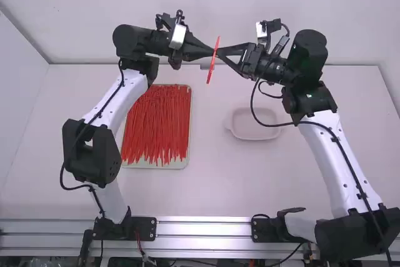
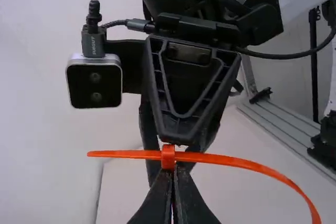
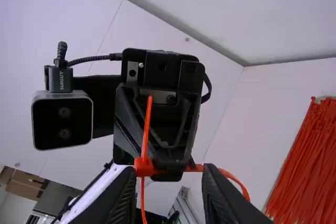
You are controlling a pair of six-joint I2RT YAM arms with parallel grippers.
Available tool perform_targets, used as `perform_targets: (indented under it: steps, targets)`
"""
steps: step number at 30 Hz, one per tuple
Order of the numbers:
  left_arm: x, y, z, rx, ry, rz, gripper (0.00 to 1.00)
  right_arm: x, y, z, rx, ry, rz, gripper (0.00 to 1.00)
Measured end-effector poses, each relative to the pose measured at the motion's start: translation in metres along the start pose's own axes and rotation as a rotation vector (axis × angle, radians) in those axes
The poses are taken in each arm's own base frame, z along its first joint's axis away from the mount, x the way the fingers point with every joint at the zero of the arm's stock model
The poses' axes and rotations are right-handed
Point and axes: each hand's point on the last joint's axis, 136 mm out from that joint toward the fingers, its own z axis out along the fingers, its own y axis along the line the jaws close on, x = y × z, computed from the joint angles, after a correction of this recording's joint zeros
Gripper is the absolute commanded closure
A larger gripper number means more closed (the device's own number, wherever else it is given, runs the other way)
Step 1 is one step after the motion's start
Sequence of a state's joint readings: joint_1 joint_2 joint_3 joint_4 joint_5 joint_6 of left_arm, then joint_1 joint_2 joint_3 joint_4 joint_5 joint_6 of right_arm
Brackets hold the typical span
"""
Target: Fasten the cable tie
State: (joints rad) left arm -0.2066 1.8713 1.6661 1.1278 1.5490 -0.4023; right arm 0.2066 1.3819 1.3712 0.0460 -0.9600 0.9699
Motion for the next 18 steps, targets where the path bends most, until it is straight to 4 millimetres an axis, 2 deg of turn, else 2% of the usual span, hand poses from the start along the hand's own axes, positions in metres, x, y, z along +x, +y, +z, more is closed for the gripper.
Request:
perform_targets:
  steps: [9,15,18]
  targets:
    - [-0.001,-0.002,0.002,0.008,0.0,-0.026,0.98,-0.004,0.002,0.0,-0.005,-0.016,-0.019,0.62]
    - [-0.003,-0.008,0.016,0.04,-0.014,-0.036,0.98,-0.01,-0.002,-0.005,0.008,-0.037,0.002,0.61]
    - [-0.004,-0.01,0.02,0.051,-0.018,-0.038,0.98,-0.013,-0.004,-0.007,0.013,-0.046,0.007,0.65]
